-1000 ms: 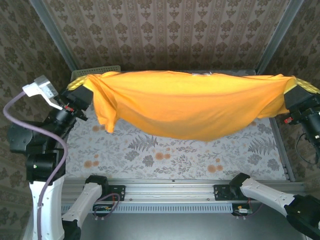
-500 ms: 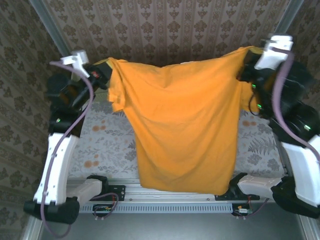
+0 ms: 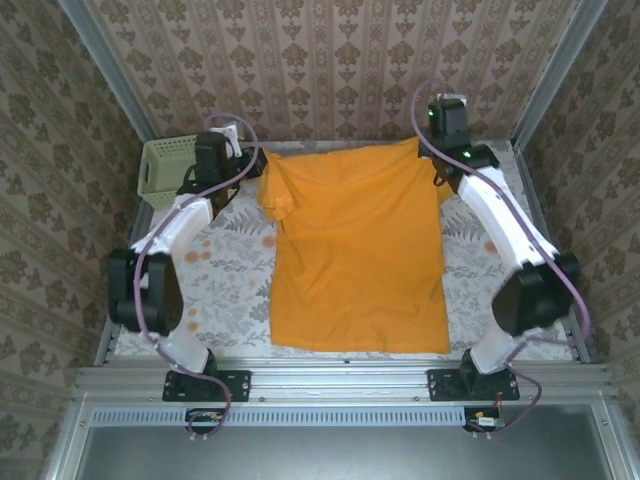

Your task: Fold the inside-out t-shirt

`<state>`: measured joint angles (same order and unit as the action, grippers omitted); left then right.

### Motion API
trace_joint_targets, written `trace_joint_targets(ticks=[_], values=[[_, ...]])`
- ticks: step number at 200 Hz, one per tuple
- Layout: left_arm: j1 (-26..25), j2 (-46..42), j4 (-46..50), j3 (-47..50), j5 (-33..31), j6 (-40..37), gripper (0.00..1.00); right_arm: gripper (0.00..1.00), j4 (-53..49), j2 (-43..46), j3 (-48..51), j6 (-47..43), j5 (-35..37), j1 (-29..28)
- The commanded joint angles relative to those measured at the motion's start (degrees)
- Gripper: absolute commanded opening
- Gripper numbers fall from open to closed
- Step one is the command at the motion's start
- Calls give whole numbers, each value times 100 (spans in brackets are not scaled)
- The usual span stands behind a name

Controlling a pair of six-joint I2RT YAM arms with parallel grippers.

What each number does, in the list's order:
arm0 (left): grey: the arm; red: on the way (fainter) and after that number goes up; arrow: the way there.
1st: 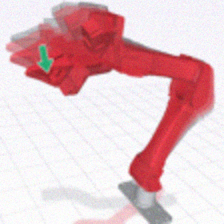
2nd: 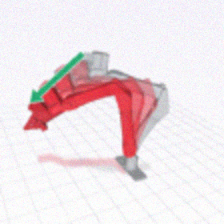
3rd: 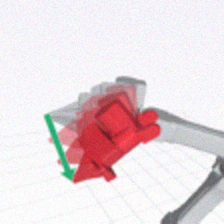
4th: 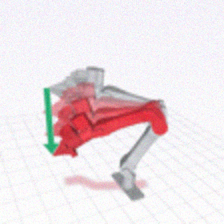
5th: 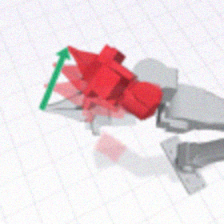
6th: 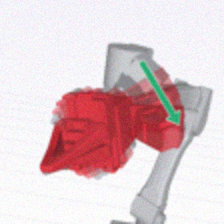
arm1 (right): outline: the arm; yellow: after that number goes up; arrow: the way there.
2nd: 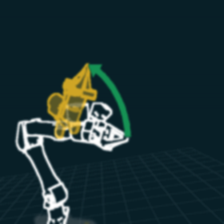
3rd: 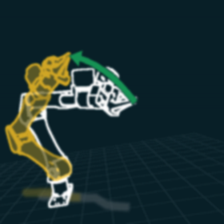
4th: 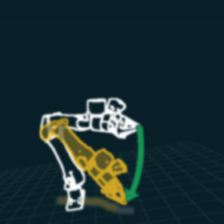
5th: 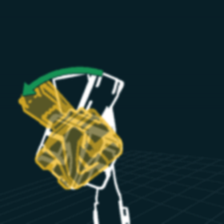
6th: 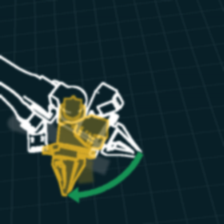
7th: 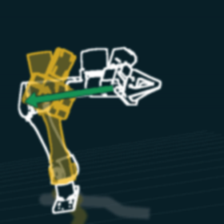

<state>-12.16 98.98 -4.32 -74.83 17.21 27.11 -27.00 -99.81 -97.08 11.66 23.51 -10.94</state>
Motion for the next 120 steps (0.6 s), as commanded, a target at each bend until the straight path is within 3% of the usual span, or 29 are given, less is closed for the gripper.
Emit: trace_joint_targets(ticks=[1,12,26,40,64,92,120], values=[[95,847,66,-897,-361,-214,36,30,-120,-1090,-1045,278,-324,177],[150,1333,571,-1548,-429,-265,44,47,-734,-1694,-1750,357,-154,229],[191,1692,1208,-2311,-468,-336,54,55,-1272,-2164,-2540,385,-24,235],[128,1767,1793,-2792,-719,-542,65,61,-1336,-2088,-2580,321,-96,195],[-58,1499,2302,-2824,-930,-769,78,67,-1270,-1499,-1855,348,-269,57],[-363,920,2726,-2065,-1154,-550,80,71,-1204,-505,-409,530,-439,-345],[-859,137,2721,-772,-1306,-173,80,73,-1216,474,1260,768,-432,-1199]])
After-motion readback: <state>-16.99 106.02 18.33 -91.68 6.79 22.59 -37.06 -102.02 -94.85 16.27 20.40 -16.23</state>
